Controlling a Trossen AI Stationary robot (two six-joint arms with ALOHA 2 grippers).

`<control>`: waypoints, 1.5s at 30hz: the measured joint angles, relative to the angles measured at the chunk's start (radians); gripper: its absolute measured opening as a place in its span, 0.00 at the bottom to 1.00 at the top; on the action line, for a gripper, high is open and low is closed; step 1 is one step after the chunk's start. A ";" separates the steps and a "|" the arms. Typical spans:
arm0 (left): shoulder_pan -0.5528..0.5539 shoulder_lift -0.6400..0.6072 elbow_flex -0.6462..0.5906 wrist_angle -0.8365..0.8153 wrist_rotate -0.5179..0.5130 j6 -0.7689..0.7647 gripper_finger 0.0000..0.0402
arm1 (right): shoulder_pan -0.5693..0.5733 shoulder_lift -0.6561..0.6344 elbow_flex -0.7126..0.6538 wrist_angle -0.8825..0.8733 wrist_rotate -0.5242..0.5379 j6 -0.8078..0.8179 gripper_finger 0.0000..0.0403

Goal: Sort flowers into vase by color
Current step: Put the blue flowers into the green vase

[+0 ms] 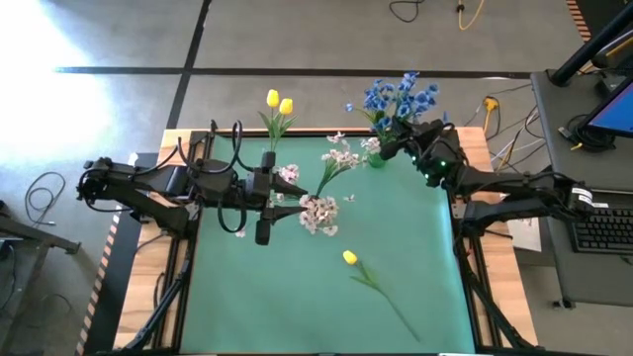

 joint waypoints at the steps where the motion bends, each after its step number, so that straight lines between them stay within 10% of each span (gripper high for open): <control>1: 0.000 0.000 0.000 0.000 0.000 0.000 0.37 | 0.000 0.000 -0.005 0.012 0.000 -0.004 0.06; 45: 0.000 0.018 0.000 0.010 0.000 0.008 0.37 | 0.000 0.106 -0.025 0.046 -0.027 0.006 0.06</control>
